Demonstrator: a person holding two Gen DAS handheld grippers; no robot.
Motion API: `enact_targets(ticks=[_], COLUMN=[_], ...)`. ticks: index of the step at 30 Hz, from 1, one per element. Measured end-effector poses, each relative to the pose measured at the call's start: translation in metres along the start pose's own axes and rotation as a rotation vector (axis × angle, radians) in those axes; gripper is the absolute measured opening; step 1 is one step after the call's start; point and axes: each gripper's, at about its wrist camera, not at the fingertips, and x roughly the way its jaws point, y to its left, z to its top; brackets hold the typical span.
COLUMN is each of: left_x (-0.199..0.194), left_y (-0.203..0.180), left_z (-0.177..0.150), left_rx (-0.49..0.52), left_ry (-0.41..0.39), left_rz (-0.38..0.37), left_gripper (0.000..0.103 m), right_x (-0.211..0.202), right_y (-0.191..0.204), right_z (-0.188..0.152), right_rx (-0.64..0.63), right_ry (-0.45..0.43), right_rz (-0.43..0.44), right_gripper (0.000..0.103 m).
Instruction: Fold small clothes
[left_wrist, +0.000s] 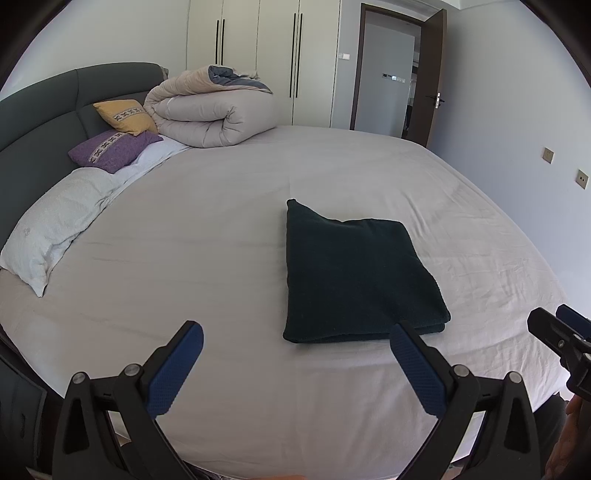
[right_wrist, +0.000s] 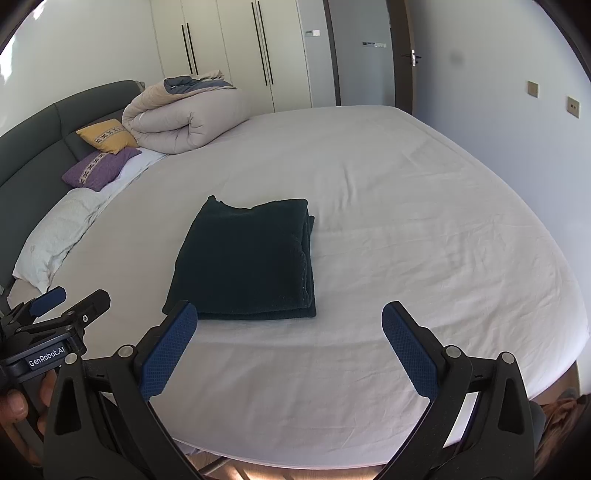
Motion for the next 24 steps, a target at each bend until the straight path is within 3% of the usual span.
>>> enact_targets(ticks=[24], left_x=[0.0037], left_y=[0.0019], left_z=[-0.0010], left_rx=[-0.003], left_ry=[0.010], left_rz=[0.004], left_gripper=[0.103], right_x=[0.0095], right_y=[0.0025], right_z=[-0.0034], right_rx=[-0.004], right_ry=[0.021], right_rz=[0.011], right_gripper=[0.102])
